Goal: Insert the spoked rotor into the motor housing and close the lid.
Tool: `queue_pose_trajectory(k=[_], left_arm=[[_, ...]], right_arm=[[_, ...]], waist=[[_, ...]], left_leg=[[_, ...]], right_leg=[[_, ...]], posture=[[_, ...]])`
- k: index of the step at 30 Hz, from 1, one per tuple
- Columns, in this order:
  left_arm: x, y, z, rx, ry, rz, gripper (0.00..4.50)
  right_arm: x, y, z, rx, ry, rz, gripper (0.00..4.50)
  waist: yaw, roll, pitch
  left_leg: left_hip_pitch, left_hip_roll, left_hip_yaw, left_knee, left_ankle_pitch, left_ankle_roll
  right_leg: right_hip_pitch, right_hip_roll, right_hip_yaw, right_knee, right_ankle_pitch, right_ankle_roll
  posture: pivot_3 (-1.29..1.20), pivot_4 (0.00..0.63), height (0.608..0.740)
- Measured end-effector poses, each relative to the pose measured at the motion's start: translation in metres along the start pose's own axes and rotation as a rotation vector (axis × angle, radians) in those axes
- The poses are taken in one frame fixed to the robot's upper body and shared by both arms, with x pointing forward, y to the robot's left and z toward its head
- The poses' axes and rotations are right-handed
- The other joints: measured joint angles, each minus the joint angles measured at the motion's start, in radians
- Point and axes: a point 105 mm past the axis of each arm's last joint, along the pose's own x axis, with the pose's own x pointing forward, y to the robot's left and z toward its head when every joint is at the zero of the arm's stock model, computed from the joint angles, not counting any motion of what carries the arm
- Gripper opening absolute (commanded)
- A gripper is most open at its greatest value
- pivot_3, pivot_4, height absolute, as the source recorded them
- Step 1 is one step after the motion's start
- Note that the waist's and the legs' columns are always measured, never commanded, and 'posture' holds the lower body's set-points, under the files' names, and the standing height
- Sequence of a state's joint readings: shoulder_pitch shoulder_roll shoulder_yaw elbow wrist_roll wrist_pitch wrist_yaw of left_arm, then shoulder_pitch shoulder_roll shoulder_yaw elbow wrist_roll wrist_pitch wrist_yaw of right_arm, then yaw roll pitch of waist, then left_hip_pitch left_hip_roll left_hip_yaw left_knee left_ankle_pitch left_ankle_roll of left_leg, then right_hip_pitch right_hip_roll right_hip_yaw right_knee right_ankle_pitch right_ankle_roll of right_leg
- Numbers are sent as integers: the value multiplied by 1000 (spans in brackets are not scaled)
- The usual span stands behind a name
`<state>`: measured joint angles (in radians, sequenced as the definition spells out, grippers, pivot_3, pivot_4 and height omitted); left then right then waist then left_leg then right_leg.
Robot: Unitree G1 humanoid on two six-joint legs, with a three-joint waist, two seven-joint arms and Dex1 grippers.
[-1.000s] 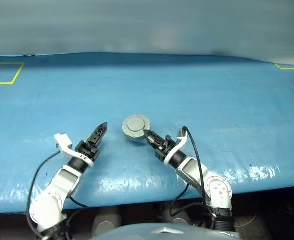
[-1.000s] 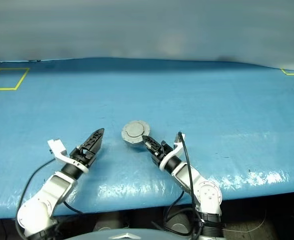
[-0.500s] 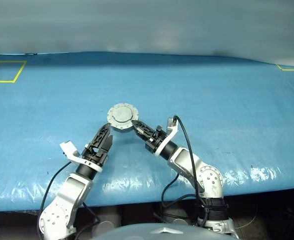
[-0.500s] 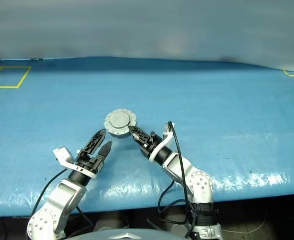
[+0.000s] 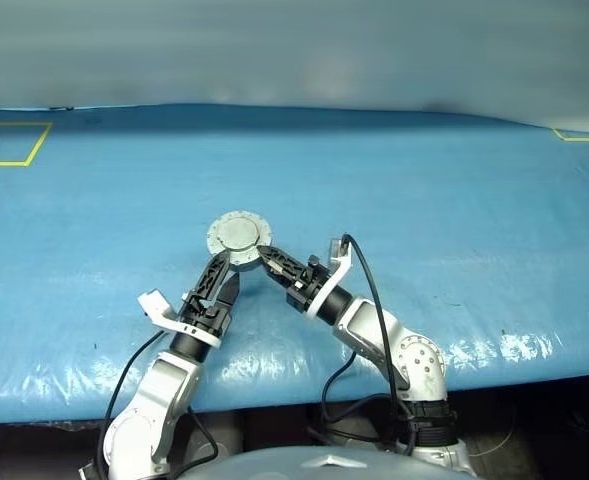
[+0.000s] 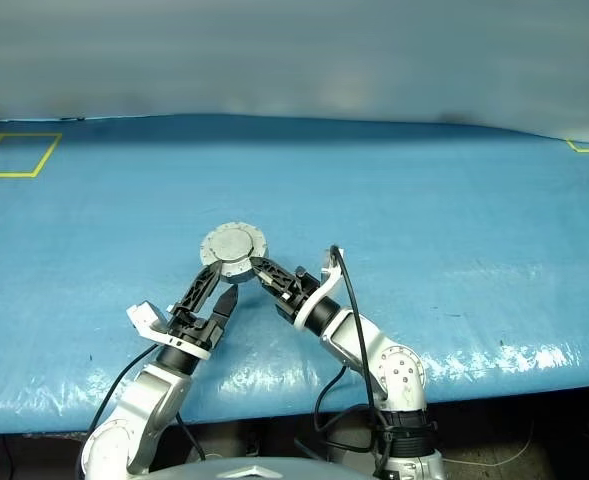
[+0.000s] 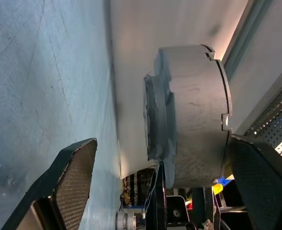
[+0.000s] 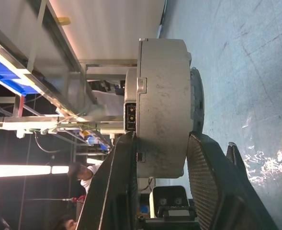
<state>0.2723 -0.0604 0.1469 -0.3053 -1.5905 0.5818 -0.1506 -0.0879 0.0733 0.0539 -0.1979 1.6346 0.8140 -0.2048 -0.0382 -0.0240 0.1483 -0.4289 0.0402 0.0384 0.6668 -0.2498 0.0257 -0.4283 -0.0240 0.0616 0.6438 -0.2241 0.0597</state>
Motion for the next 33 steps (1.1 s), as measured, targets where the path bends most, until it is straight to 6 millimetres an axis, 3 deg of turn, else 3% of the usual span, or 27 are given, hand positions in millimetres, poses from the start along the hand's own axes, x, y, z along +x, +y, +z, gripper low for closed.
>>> queue_pose_trajectory(k=[15,18,23,27,33], left_arm=[[14,-8,3,-3,-2,-92,4500],[21,-9,3,-6,4,-96,3961],[23,-7,2,-5,11,-66,2450],[23,-6,2,-9,9,-57,2457],[18,5,7,9,-17,28,2457]], right_arm=[[0,-2,-11,4,37,-12,1141],[1,-2,-16,3,58,-14,1141],[-2,-3,-17,-47,72,-24,1141],[-1,-4,-16,-119,59,-26,1141],[-9,-9,-12,-423,98,-70,3075]], waist=[[0,0,0],[1,0,0],[1,0,0],[1,0,0],[2,0,-1]], left_leg=[[0,-1,0,1,0,0],[0,-1,-1,1,0,0],[0,-1,-1,1,0,0],[0,-1,-1,1,0,0],[0,-2,-1,2,0,0]], right_leg=[[0,0,0,0,0,0],[1,0,0,0,1,1],[1,0,0,0,3,5],[1,0,0,0,3,4],[1,-1,0,0,3,4]], posture=[[0,150,740],[0,150,740],[0,150,740],[0,150,740],[0,150,740]])
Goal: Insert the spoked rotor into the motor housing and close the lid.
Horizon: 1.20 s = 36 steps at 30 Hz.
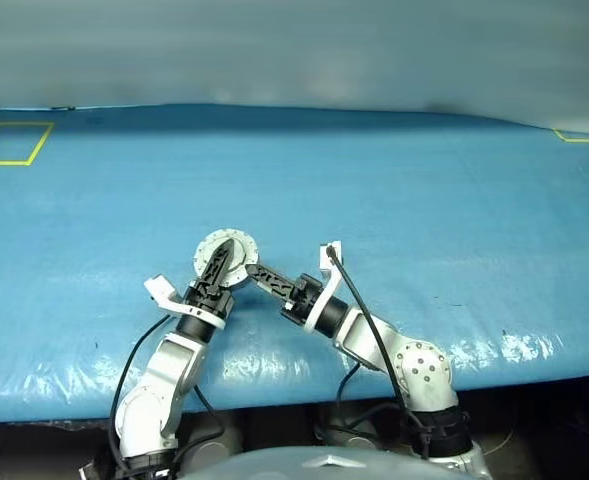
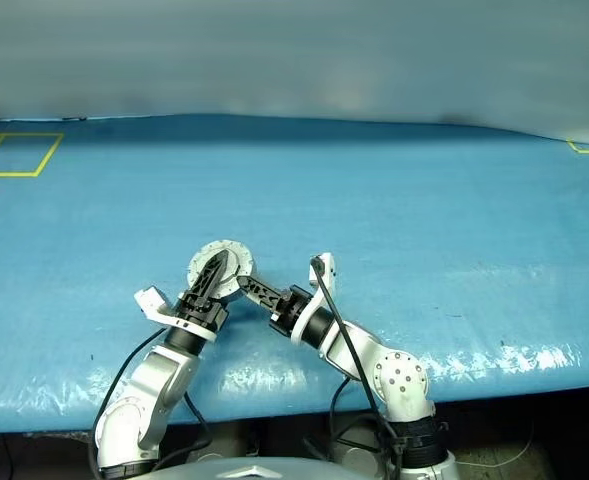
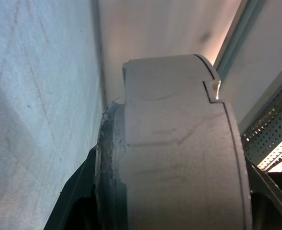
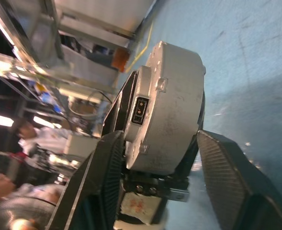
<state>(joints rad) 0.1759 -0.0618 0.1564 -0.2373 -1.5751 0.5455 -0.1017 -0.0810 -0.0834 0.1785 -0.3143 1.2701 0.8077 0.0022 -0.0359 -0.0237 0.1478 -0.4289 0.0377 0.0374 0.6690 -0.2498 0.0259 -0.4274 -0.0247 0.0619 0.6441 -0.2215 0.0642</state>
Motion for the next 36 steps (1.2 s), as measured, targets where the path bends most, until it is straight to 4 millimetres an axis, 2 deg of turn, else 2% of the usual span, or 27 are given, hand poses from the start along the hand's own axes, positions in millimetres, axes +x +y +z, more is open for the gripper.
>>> queue_pose_trajectory(k=[4,5,8,12,15,17,20,26,29,32,36], left_arm=[[1,4,12,39,-39,56,2457],[3,3,15,53,-40,62,2457],[15,3,27,97,-43,85,2457],[36,11,64,175,-96,149,2457],[46,16,92,204,-157,189,2457],[51,20,103,220,-175,211,2457],[69,24,114,240,-169,233,2457],[110,5,124,302,-145,190,2457],[129,1,121,329,-117,186,2457],[145,5,117,345,-95,231,2457],[154,16,112,385,-71,318,2457]], right_arm=[[-7,-9,1,-225,26,-50,4434],[-8,-11,-2,-276,48,-58,4500],[-13,-21,-5,-414,62,-98,4500],[-24,-36,-4,-679,65,-152,4500],[-25,-40,-3,-756,22,-173,4500],[-24,-41,-2,-783,-4,-186,4500],[-25,-45,3,-849,-32,-226,4500],[-27,-52,3,-893,-27,-271,4500],[-27,-54,1,-898,-25,-283,4500],[-26,-54,-1,-898,-26,-288,4500],[-24,-53,-2,-902,-24,-286,4500]], waist=[[1,0,0],[3,0,0],[9,0,0],[12,-1,0],[11,-1,0],[14,-1,0],[26,-2,0],[25,-2,0],[24,-2,0],[22,-2,0],[21,-2,0]], left_leg=[[0,0,-1,0,0,0],[0,0,-1,1,0,0],[0,0,-1,2,1,0],[0,-1,-1,6,1,0],[0,0,0,7,1,0],[0,0,0,8,1,0],[-3,-1,-1,11,1,0],[-2,-1,-2,12,1,0],[-2,-1,-3,12,1,0],[-2,-1,-3,11,0,0],[-3,-1,-3,11,0,0]], right_leg=[[0,0,-1,1,0,0],[1,0,-1,1,0,0],[2,0,-1,1,0,0],[3,1,-1,1,1,-1],[3,2,-1,1,2,-1],[4,2,-1,1,2,-1],[4,2,-4,1,3,0],[6,1,-5,0,3,0],[6,1,-6,0,6,5],[6,1,-6,0,6,5],[6,1,-6,0,6,5]], posture=[[0,150,740],[0,150,740],[0,150,740],[0,150,740],[0,150,740],[0,150,740],[0,150,740],[0,150,740],[0,150,740],[0,150,740],[0,150,740]])
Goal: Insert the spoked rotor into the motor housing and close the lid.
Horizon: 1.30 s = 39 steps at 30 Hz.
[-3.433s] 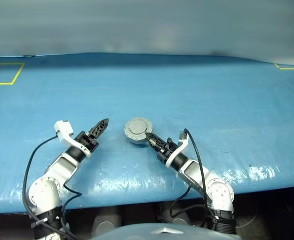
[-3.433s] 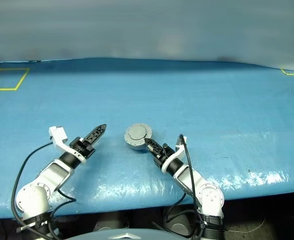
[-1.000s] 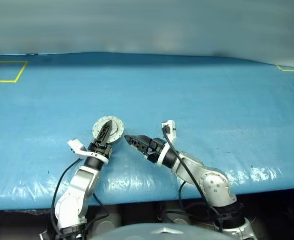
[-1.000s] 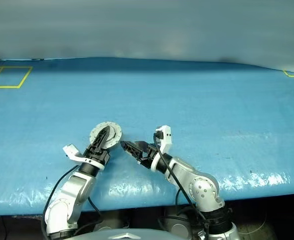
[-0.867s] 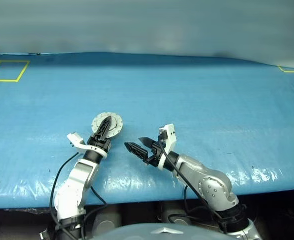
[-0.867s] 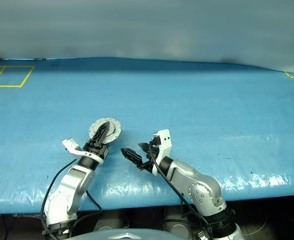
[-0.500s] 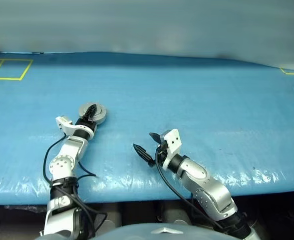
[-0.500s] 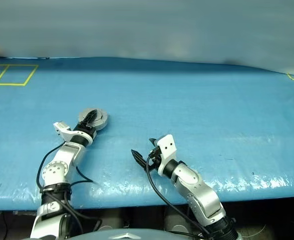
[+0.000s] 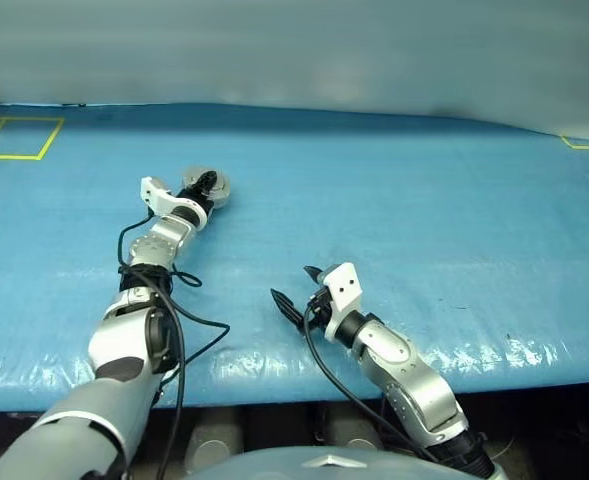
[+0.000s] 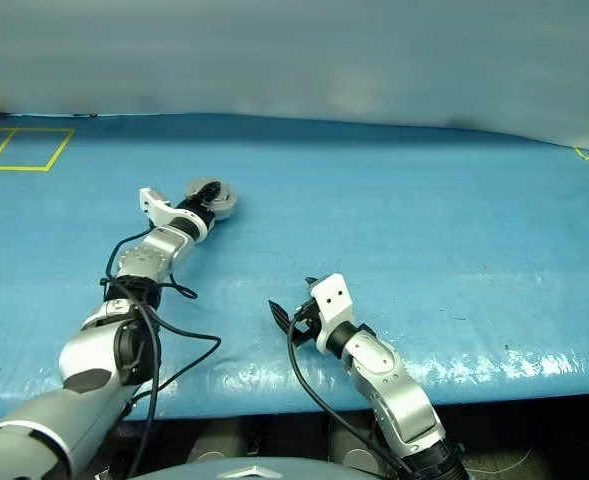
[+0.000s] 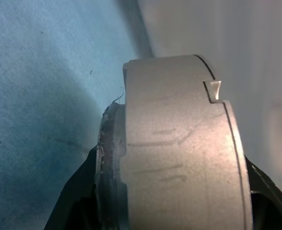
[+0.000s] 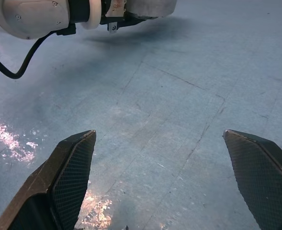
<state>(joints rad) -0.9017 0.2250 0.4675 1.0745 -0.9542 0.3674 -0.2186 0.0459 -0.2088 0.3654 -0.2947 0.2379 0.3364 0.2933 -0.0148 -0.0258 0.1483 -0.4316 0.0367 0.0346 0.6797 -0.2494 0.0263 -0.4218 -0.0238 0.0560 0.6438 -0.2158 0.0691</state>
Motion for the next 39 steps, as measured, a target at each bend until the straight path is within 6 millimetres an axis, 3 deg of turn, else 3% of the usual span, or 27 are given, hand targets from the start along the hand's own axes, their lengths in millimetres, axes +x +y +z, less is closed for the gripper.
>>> queue_pose_trajectory(k=[6,7,11,12,19,26,31,39], left_arm=[[5,5,-5,35,20,68,2457],[5,5,-4,42,19,75,3183],[5,3,1,73,19,78,4413],[4,3,4,88,21,81,4466],[-21,30,39,180,-9,180,4466],[-62,52,55,297,8,276,4466],[-100,58,41,472,83,292,4466],[-158,58,-6,733,226,234,4466]], right_arm=[[1,3,-1,3,-1,1,4500],[1,3,-1,3,-1,0,4500],[2,4,0,12,-5,-1,4500],[2,5,0,16,-6,-1,4500],[9,9,1,31,-3,26,4500],[15,15,-1,53,9,69,4500],[18,20,2,71,11,114,4500],[17,21,3,113,21,132,4500]], waist=[[-1,0,0],[-1,0,0],[-7,0,0],[-11,0,0],[-39,1,-1],[-53,1,-4],[-50,0,-5],[-36,-3,-8]], left_leg=[[0,0,0,0,0,0],[0,0,0,0,0,0],[2,0,0,0,0,0],[3,1,0,0,0,-1],[20,4,2,-2,0,-1],[27,7,8,-3,1,-3],[34,7,13,-7,2,-5],[35,8,15,-17,3,-6]], right_leg=[[-1,0,0,1,0,0],[0,0,0,1,0,0],[1,0,0,2,0,0],[1,0,0,2,0,0],[13,0,1,4,1,-3],[12,0,6,12,1,-6],[13,0,11,17,-5,-14],[10,-4,13,14,-8,-18]], posture=[[0,150,740],[0,150,740],[0,150,740],[0,150,740],[0,150,740],[0,150,740],[0,150,740],[0,150,740]])
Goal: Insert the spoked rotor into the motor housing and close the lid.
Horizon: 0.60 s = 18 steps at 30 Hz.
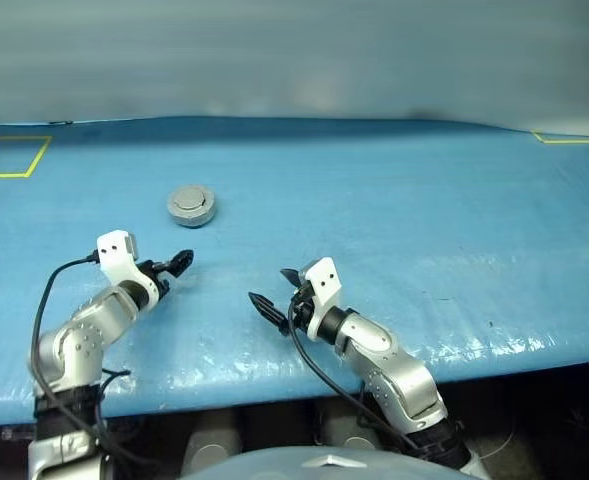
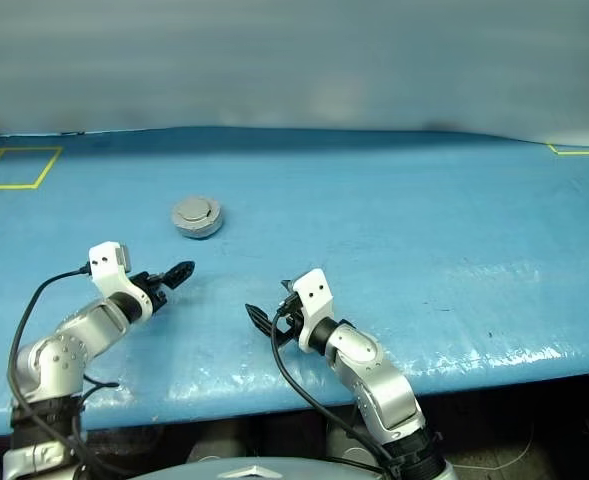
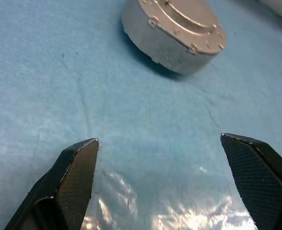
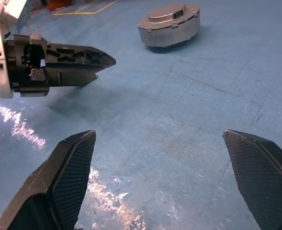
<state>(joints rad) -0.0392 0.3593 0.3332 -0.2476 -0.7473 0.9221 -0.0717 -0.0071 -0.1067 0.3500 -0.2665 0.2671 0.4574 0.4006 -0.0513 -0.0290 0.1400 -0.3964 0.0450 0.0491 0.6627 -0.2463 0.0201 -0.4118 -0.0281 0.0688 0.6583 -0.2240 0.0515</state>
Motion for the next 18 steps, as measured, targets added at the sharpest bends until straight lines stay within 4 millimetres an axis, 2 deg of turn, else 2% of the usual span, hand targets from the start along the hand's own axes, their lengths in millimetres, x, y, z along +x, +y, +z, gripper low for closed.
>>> queue_pose_trajectory(k=[5,9,13,15,18], left_arm=[[-17,-8,-16,112,-4,6,4466],[-17,-19,-24,280,-56,13,4466],[-16,-43,-13,455,-226,-35,4466],[-16,-56,-14,512,-271,-90,4466],[-15,-63,-14,595,-325,-113,4466]], right_arm=[[-6,-5,-1,34,10,-20,4500],[-7,-7,-2,33,15,-25,4500],[-9,-10,-2,6,13,-34,4500],[-10,-12,0,-14,5,-43,4500],[-14,-19,2,-52,-16,-87,4500]], waist=[[10,0,0],[15,-1,1],[18,-1,1],[20,-1,1],[21,-1,1]], left_leg=[[-1,0,0,-3,0,0],[-3,0,0,-3,0,-1],[-6,0,0,-4,0,0],[-8,0,0,-5,0,0],[-13,0,0,-7,0,0]], right_leg=[[-2,0,-1,0,-2,-2],[-4,0,-1,-2,-3,-2],[-5,-1,-1,-4,-2,-2],[-7,-1,-1,-6,-2,-2],[-12,0,-2,-7,-2,-2]], posture=[[0,150,740],[0,150,740],[0,150,740],[0,150,740],[0,150,740]])
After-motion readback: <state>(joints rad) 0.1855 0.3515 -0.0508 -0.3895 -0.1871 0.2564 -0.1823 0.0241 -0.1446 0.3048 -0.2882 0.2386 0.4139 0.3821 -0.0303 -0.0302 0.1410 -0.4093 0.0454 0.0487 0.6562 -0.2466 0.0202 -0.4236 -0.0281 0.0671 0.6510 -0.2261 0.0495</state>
